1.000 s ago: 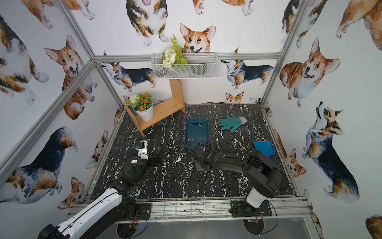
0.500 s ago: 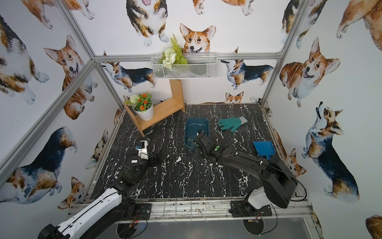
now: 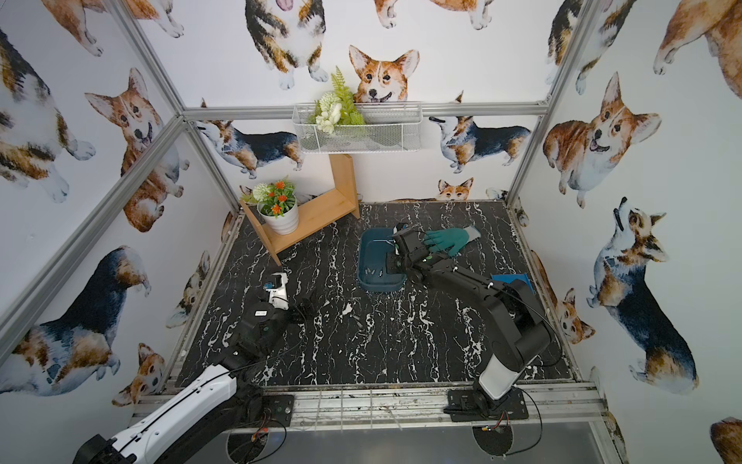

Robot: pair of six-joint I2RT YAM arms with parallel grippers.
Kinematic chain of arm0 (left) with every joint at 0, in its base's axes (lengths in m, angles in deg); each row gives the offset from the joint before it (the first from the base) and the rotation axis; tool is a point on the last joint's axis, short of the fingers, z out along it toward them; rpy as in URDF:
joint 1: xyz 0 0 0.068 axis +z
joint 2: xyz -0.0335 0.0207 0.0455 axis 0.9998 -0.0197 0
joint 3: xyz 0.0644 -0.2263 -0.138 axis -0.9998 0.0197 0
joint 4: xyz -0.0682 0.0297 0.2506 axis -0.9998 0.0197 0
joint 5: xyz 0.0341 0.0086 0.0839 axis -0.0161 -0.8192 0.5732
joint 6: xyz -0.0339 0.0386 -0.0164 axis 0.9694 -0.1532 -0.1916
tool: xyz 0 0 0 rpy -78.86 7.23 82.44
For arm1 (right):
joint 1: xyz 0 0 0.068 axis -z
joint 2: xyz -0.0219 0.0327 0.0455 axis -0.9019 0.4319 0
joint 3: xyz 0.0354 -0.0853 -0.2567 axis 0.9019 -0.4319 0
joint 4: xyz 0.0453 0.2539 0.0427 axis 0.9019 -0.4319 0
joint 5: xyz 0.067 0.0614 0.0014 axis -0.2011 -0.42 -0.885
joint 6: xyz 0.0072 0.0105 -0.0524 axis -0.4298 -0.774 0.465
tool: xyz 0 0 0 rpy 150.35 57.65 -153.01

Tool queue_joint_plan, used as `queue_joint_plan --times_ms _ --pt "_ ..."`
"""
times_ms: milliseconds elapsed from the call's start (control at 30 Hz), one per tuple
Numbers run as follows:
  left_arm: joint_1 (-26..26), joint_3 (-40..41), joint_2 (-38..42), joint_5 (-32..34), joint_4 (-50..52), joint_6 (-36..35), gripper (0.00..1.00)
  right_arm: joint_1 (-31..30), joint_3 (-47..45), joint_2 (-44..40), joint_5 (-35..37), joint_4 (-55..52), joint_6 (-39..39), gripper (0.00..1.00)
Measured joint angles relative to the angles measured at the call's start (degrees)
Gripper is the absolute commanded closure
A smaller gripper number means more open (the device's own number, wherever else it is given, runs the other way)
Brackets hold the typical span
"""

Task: Put the bit on the desktop into the storage box
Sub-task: Place the screwdriver bit in the storage box.

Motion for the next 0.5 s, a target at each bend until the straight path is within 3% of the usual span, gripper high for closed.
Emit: queue_joint_plan --times_ms 100,133,333,500 --pt "0.0 -0.2 -0.3 -0.2 0.3 0.0 0.00 1.0 1.7 2.4 -1.2 1.0 0.2 0.55" --pt "0.0 -0.2 -0.3 -0.3 0.4 0.0 0.00 1.2 2.1 2.9 -1.5 1.2 0.2 0.52" --pt "-0.1 -1.6 -0.4 -1.0 1.3 0.0 0.00 1.9 1.6 1.5 -2.7 1.9 1.4 0.43" --pt "-2.4 -5.6 -2.3 -2.2 5.1 0.0 0.00 3.0 -4.9 -5.0 -3.2 4.2 2.7 0.40"
